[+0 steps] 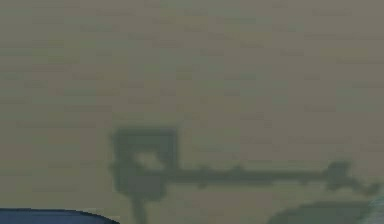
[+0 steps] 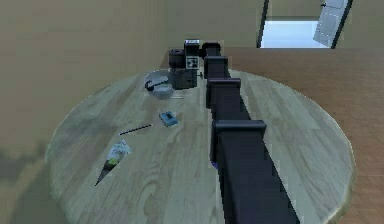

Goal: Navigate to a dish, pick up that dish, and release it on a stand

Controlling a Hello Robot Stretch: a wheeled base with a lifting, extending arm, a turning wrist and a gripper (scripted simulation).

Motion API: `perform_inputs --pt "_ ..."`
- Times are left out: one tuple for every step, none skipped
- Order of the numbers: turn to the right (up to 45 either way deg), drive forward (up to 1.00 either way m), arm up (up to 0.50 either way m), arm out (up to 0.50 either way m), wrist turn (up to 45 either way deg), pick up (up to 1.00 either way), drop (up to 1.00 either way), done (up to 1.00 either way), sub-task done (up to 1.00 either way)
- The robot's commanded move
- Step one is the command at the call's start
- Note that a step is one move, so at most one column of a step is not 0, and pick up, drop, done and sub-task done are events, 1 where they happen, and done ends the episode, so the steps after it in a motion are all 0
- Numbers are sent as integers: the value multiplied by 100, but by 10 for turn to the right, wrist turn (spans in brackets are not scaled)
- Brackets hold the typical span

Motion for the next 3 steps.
perform_inputs --pt "0 0 0 0 -450 0 0 0 0" --pt "0 0 0 0 -450 0 0 0 0" --pt "0 0 0 0 -180 0 0 0 0"
